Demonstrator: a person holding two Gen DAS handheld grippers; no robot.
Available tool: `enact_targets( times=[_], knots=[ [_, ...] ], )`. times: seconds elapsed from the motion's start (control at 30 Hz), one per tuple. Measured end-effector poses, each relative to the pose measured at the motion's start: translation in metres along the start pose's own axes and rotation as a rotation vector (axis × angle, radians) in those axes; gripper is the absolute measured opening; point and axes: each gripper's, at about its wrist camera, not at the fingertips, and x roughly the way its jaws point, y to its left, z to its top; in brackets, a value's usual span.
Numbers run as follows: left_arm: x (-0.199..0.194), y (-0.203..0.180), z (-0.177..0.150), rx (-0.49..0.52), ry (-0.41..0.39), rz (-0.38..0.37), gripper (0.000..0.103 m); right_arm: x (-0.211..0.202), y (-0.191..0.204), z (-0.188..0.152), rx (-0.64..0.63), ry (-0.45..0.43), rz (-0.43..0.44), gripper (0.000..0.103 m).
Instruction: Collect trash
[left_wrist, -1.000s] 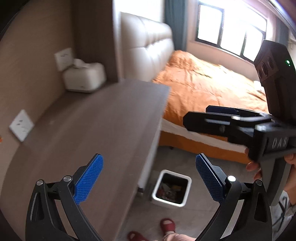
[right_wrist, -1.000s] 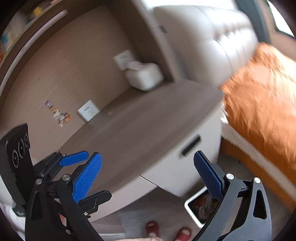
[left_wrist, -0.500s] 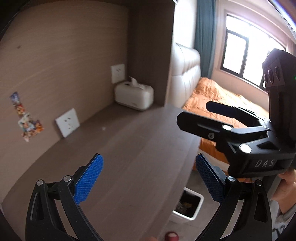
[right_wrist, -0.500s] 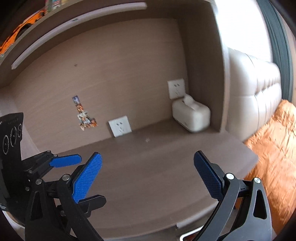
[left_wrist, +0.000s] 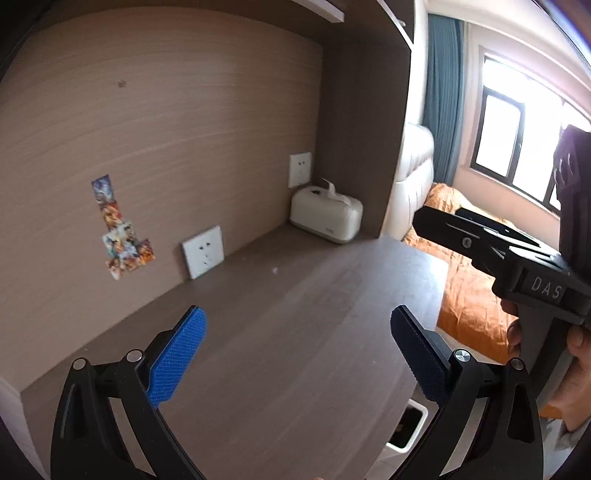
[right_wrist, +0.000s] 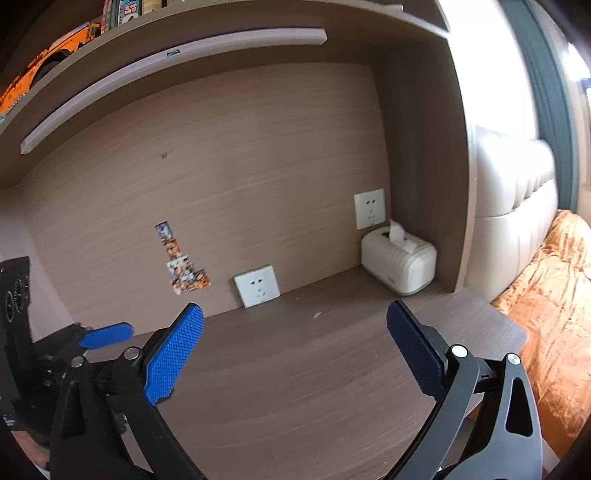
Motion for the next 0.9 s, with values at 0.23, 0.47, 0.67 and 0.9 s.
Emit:
enact_targets(
  times=[0.23,0.47,0.67,0.9],
  knots=[
    [-0.012,0.021,0.005,-0.009,-0.011,-0.016,0.098,0.004,0.017,0.001,0.001,-0.01,-0.012,0.099],
    [-0.022,0.03,0.008,-0.005,-0.047,0.013,0.098,0.008,0.028,0.002,0.005,-0.008,-0.005,0.099],
    [-0.023,0.034,0.008,0.009,-0.04,0.026,0.098,0.008,0.037,0.004,-0.01,-0.021,-0.015,0.099],
    [-0.026,0.042,0.007,-0.009,-0.046,0.017,0.098,0.011,0.042,0.002,-0.01,-0.019,-0.031,0.099]
  ],
)
